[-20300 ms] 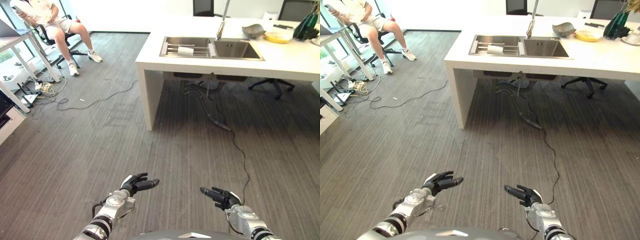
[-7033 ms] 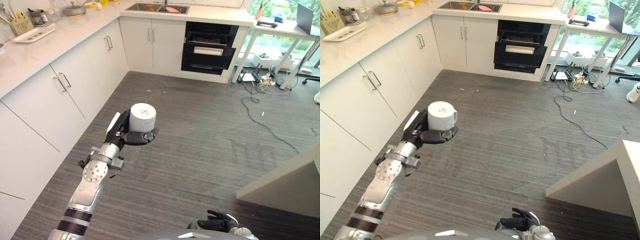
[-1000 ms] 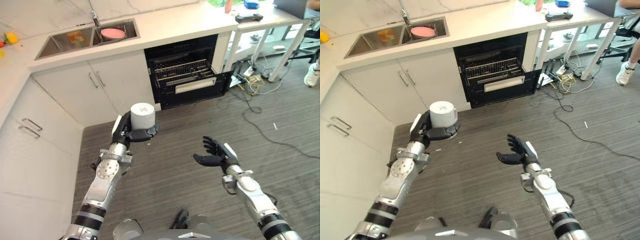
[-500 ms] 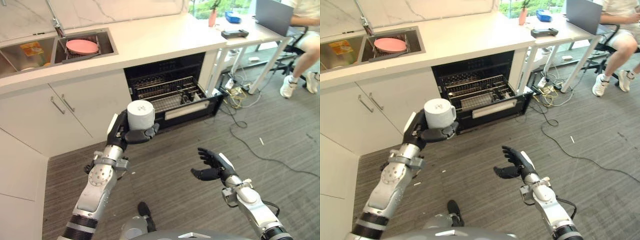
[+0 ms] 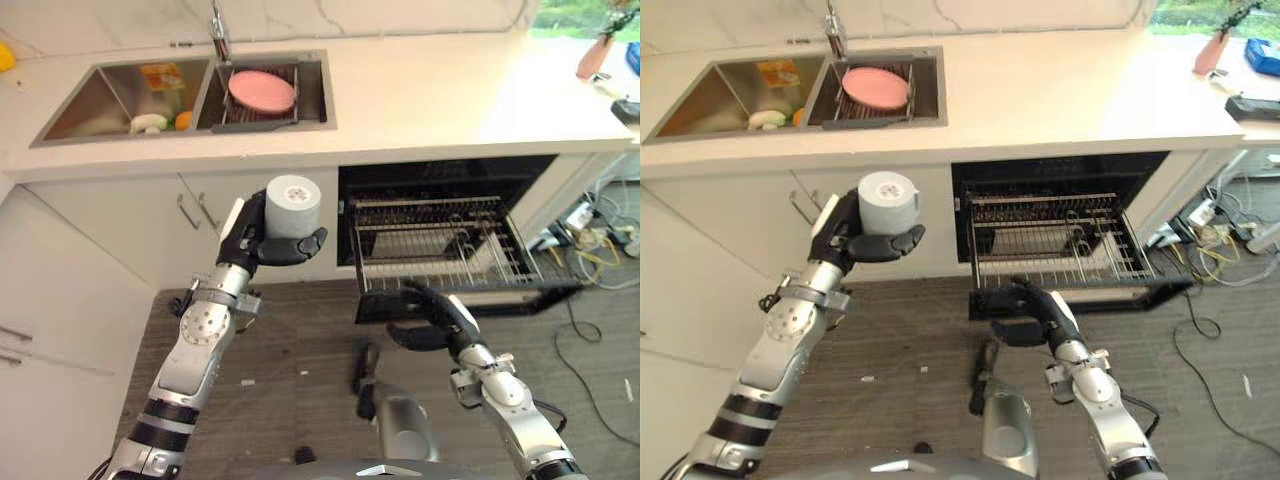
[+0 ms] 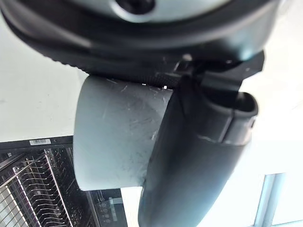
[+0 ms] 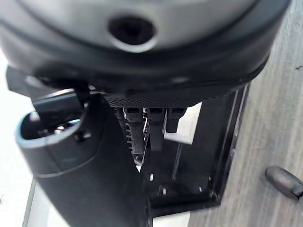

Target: Place the dishes in the dishwasher.

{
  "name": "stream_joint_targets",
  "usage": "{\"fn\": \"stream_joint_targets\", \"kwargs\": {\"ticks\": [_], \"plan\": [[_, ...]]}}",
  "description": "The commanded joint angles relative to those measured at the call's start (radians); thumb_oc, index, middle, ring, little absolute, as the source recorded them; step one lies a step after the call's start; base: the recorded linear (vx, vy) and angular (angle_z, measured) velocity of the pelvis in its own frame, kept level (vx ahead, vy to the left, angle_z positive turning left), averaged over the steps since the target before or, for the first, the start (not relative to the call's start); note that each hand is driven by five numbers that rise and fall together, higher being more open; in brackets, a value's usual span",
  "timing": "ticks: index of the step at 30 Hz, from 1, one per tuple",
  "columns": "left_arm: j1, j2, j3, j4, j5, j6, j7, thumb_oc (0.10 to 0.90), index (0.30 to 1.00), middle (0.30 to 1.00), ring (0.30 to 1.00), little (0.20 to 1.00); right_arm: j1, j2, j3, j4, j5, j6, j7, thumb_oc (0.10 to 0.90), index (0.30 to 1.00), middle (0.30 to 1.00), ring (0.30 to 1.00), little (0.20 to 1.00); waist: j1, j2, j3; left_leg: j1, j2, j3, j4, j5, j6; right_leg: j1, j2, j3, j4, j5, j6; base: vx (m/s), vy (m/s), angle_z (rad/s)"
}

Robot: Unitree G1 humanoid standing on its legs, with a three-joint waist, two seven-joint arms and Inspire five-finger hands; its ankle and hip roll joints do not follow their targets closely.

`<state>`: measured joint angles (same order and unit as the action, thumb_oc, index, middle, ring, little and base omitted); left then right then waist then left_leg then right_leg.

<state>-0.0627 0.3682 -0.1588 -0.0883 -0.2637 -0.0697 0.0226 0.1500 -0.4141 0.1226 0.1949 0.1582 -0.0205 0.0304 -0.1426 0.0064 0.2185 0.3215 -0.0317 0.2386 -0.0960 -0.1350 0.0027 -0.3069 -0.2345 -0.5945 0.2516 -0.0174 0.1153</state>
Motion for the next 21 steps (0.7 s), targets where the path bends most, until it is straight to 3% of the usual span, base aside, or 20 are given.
{"fn": "stream_joint_targets", "kwargs": {"ticks": [1,2,3,4,6,7,8,9,11,12,13,14,15,16,17,18,19,20,21], "plan": [[-0.138,0.029,-0.028,-0.089,0.021,-0.099,-0.046,0.400,0.300,0.300,0.300,0.300,-0.071,0.015,-0.037,-0.076,0.010,-0.105,-0.011,0.800,0.900,0.900,0.900,0.900,-0.013,-0.032,-0.087,-0.055,-0.119,0.088,0.072,-0.017,0.001,0.216,0.082,-0.159,-0.232,0.021,-0.021,0.28,-0.054,-0.42],[-0.138,0.027,-0.030,-0.087,0.022,-0.101,-0.046,0.400,0.300,0.300,0.300,0.300,-0.069,0.014,-0.038,-0.074,0.010,-0.106,-0.011,0.800,0.900,0.900,0.900,0.900,-0.014,-0.033,-0.089,-0.061,-0.117,0.086,0.088,-0.026,0.000,0.218,0.081,-0.161,-0.231,0.014,-0.025,0.57,-0.069,-0.43],[-0.140,-0.002,-0.047,-0.069,-0.002,-0.108,-0.043,0.400,0.300,0.300,0.300,0.300,-0.053,-0.008,-0.057,-0.072,0.023,-0.106,-0.015,0.800,0.900,0.900,0.900,0.900,-0.031,-0.017,-0.094,-0.146,-0.085,0.110,0.380,0.080,-0.127,0.285,0.120,-0.102,-0.223,-0.034,-0.073,0.37,-0.094,0.02],[-0.141,-0.005,-0.048,-0.067,-0.003,-0.109,-0.044,0.400,0.300,0.300,0.300,0.300,-0.051,-0.011,-0.060,-0.074,0.025,-0.105,-0.015,0.800,0.900,0.900,0.900,0.900,-0.028,-0.014,-0.094,-0.163,-0.073,0.112,0.417,0.067,-0.138,0.284,0.127,-0.101,-0.227,-0.035,-0.079,0.50,-0.097,0.48],[-0.129,0.001,-0.050,-0.060,-0.009,-0.112,-0.046,0.400,0.300,0.300,0.300,0.300,-0.056,-0.027,-0.067,-0.071,0.031,-0.103,-0.018,0.800,0.900,0.900,0.900,0.900,-0.016,-0.010,-0.086,-0.210,-0.025,0.146,0.574,0.164,-0.248,0.328,0.133,-0.091,-0.209,-0.056,-0.098,0.25,-0.029,0.26],[-0.124,0.004,-0.049,-0.055,-0.012,-0.113,-0.041,0.400,0.300,0.300,0.300,0.300,-0.063,-0.032,-0.061,-0.060,0.029,-0.099,-0.020,0.800,0.900,0.900,0.900,0.900,-0.001,-0.010,-0.080,-0.234,-0.019,0.132,0.640,0.185,-0.265,0.344,0.137,-0.078,-0.205,-0.069,-0.113,0.22,0.018,-1.08],[-0.118,0.007,-0.050,-0.053,-0.008,-0.112,-0.035,0.400,0.300,0.300,0.300,0.300,-0.071,-0.036,-0.049,-0.051,0.028,-0.097,-0.020,0.800,0.900,0.900,0.900,0.900,0.014,-0.012,-0.073,-0.272,-0.020,0.104,0.686,0.192,-0.265,0.357,0.138,-0.062,-0.208,-0.078,-0.125,0.24,0.055,-1.28],[-0.119,0.004,-0.060,-0.040,-0.004,-0.106,-0.035,0.400,0.300,0.300,0.300,0.300,-0.068,-0.041,-0.044,-0.039,0.025,-0.090,-0.015,0.800,0.900,0.900,0.900,0.900,0.009,-0.009,-0.076,-0.262,0.082,0.132,0.651,0.186,-0.257,0.379,0.135,-0.081,-0.222,-0.086,-0.120,0.24,0.104,-0.97],[-0.118,0.003,-0.067,-0.032,-0.008,-0.100,-0.039,0.400,0.300,0.300,0.300,0.300,-0.075,-0.047,-0.036,-0.033,0.026,-0.090,-0.015,0.800,0.900,0.900,0.900,0.900,0.015,-0.007,-0.080,-0.238,0.160,0.145,0.577,0.113,-0.191,0.397,0.108,-0.072,-0.238,-0.086,-0.100,0.20,0.237,-0.23],[-0.118,0.003,-0.070,-0.026,-0.011,-0.098,-0.038,0.400,0.300,0.300,0.300,0.300,-0.083,-0.049,-0.023,-0.024,0.023,-0.088,-0.014,0.800,0.900,0.900,0.900,0.900,0.019,-0.009,-0.084,-0.245,0.188,0.119,0.555,0.100,-0.168,0.397,0.087,-0.056,-0.234,-0.084,-0.087,0.11,0.233,-0.22],[-0.119,0.004,-0.069,-0.024,-0.011,-0.099,-0.038,0.400,0.300,0.300,0.300,0.300,-0.085,-0.049,-0.021,-0.022,0.023,-0.089,-0.014,0.800,0.900,0.900,0.900,0.900,0.020,-0.009,-0.086,-0.246,0.187,0.122,0.554,0.098,-0.165,0.392,0.085,-0.053,-0.230,-0.084,-0.085,0.15,0.400,-0.31],[-0.123,0.009,-0.064,-0.015,-0.017,-0.100,-0.029,0.400,0.300,0.300,0.300,0.300,-0.093,-0.052,-0.004,-0.015,0.013,-0.085,-0.011,0.800,0.900,0.900,0.900,0.900,0.021,0.001,-0.087,-0.240,0.231,0.039,0.496,0.125,-0.146,0.376,0.054,-0.006,-0.208,-0.089,-0.068,0.09,0.282,-0.42],[-0.123,0.009,-0.063,-0.013,-0.017,-0.101,-0.029,0.400,0.300,0.300,0.300,0.300,-0.094,-0.053,-0.003,-0.015,0.013,-0.085,-0.011,0.800,0.900,0.900,0.900,0.900,0.021,0.001,-0.088,-0.238,0.230,0.040,0.490,0.129,-0.147,0.372,0.052,-0.004,-0.202,-0.092,-0.068,0.15,0.619,-0.67],[-0.122,0.011,-0.062,-0.006,-0.015,-0.108,-0.014,0.400,0.300,0.300,0.300,0.300,-0.108,-0.056,0.010,-0.009,0.002,-0.083,-0.010,0.800,0.900,0.900,0.900,0.900,0.029,0.020,-0.087,-0.237,0.214,-0.103,0.408,0.166,-0.115,0.331,0.018,0.062,-0.150,-0.072,-0.052,0.12,0.522,-0.55],[-0.123,0.011,-0.062,-0.001,-0.012,-0.110,-0.011,0.400,0.300,0.300,0.300,0.300,-0.115,-0.058,0.011,-0.008,0.000,-0.082,-0.008,0.800,0.900,0.900,0.900,0.900,0.025,0.029,-0.087,-0.229,0.192,-0.157,0.380,0.158,-0.114,0.311,0.005,0.101,-0.121,-0.076,-0.043,0.12,0.527,-0.60],[-0.124,0.010,-0.062,0.000,-0.011,-0.111,-0.011,0.400,0.300,0.300,0.300,0.300,-0.115,-0.058,0.011,-0.008,0.000,-0.082,-0.008,0.800,0.900,0.900,0.900,0.900,0.026,0.028,-0.089,-0.230,0.190,-0.156,0.378,0.159,-0.113,0.308,0.002,0.103,-0.117,-0.077,-0.042,0.18,0.518,-0.67],[-0.138,0.008,-0.073,0.009,-0.008,-0.115,-0.018,0.400,0.300,0.300,0.300,0.300,-0.107,-0.053,-0.009,-0.015,-0.011,-0.079,-0.002,0.800,0.900,0.900,0.900,0.900,0.002,0.042,-0.093,-0.194,0.172,-0.141,0.300,0.075,-0.123,0.306,-0.040,0.123,-0.092,-0.068,-0.017,0.12,0.346,-0.60],[-0.139,0.008,-0.074,0.010,-0.008,-0.116,-0.018,0.400,0.300,0.300,0.300,0.300,-0.106,-0.053,-0.010,-0.016,-0.011,-0.078,-0.002,0.800,0.900,0.900,0.900,0.900,0.004,0.041,-0.092,-0.191,0.171,-0.139,0.299,0.074,-0.122,0.306,-0.041,0.125,-0.091,-0.068,-0.016,0.18,0.501,-0.42],[-0.151,0.007,-0.083,0.014,-0.002,-0.116,-0.023,0.400,0.300,0.300,0.300,0.300,-0.102,-0.049,-0.022,-0.020,-0.018,-0.078,-0.003,0.800,0.900,0.900,0.900,0.900,-0.001,0.039,-0.093,-0.170,0.154,-0.121,0.269,0.034,-0.115,0.306,-0.061,0.140,-0.096,-0.048,-0.001,0.11,0.339,-0.07]]}}
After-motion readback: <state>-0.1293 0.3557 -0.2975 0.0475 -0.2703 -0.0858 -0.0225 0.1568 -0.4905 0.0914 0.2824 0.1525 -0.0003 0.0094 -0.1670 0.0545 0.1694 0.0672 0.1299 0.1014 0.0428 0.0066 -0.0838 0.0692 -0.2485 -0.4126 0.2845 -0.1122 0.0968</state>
